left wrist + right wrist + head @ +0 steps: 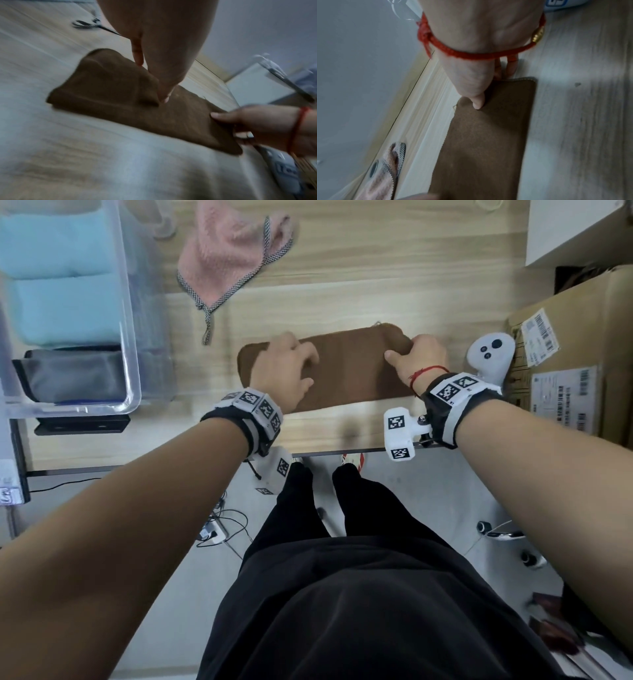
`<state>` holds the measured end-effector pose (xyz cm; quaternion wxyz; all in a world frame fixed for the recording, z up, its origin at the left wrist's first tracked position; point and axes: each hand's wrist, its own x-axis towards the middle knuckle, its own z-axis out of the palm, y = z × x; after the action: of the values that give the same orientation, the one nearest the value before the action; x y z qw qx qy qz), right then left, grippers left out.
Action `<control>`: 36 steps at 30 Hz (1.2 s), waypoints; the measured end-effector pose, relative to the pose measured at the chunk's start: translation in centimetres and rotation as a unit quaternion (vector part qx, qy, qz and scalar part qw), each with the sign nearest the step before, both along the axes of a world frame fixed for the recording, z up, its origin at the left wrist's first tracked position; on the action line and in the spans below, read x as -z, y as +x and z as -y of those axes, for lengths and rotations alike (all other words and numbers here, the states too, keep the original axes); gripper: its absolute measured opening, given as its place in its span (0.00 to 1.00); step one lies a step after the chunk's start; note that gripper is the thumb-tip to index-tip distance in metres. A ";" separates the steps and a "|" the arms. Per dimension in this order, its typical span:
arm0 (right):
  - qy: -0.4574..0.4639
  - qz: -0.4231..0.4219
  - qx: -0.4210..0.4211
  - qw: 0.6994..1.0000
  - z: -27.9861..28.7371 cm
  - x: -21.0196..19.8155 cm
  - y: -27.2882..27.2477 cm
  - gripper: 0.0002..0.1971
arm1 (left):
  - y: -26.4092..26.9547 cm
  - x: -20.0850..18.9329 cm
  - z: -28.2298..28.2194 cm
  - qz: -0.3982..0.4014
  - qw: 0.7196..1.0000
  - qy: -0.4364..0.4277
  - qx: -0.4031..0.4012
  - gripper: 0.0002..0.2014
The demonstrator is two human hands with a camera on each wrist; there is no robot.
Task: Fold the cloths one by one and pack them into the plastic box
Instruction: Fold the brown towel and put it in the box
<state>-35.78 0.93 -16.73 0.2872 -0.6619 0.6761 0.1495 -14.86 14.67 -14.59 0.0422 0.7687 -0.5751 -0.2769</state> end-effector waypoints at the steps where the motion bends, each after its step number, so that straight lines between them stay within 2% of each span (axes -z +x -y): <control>1: -0.002 0.011 0.009 1.000 -0.1 -0.1 0.0 0.26 | -0.8 0.2 0.0 -0.024 0.999 0.022 0.033 0.18; 4: -0.006 0.070 0.051 0.996 -0.5 -0.6 -0.4 0.25 | -1.9 1.1 -0.5 -0.039 0.993 0.090 0.061 0.21; 7: 0.024 0.098 0.100 0.990 -1.0 -1.0 -1.3 0.28 | -1.8 1.4 -0.8 -0.034 0.993 0.093 0.061 0.22; 10: 0.073 0.108 0.167 0.977 -0.9 -1.3 -1.6 0.30 | -1.3 1.2 -0.6 -0.064 0.992 0.092 0.055 0.23; 13: 0.118 0.105 0.224 0.962 -0.3 -2.6 -1.3 0.29 | 0.1 0.9 -1.2 -0.106 0.991 0.079 -0.030 0.14; 15: 0.134 0.109 0.226 0.959 -0.3 -3.7 -0.5 0.25 | 1.5 0.5 -2.3 -0.121 0.986 0.056 -0.095 0.10; 18: 0.097 0.185 0.220 0.953 -0.9 -4.6 1.5 0.18 | 3.9 -0.1 -4.5 -0.144 0.974 0.054 -0.163 0.07; 20: 0.080 0.223 0.181 0.955 -1.7 -5.4 3.4 0.13 | 5.3 -0.1 -5.8 -0.170 0.960 0.065 -0.211 0.06; 23: 0.071 0.228 0.082 0.968 -3.6 -6.5 7.3 0.10 | 7.0 0.0 -7.4 -0.246 0.924 0.071 -0.285 0.07; 26: 0.062 0.212 -0.010 0.975 -5.6 -6.5 10.8 0.09 | 7.1 -0.3 -8.3 -0.374 0.859 0.066 -0.344 0.06; 28: 0.051 0.196 -0.057 0.978 -7.0 -6.2 12.8 0.09 | 6.7 -0.7 -8.3 -0.442 0.813 0.062 -0.373 0.15; 32: 0.041 0.178 -0.128 0.975 -9.5 -5.4 16.2 0.15 | 6.6 -1.2 -7.9 -0.546 0.720 0.089 -0.419 0.32; 34: 0.066 0.181 -0.146 0.970 -10.5 -4.8 17.4 0.14 | 6.9 -0.6 -7.9 -0.566 0.690 0.093 -0.441 0.35; 36: 0.117 0.203 -0.148 0.961 -11.3 -4.5 17.9 0.14 | 7.2 0.0 -8.0 -0.574 0.678 0.100 -0.448 0.39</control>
<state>-17.89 12.18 -12.23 0.4683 -0.7331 0.4755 0.1309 -7.65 22.66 -14.56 0.4064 0.6242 0.0067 -0.6672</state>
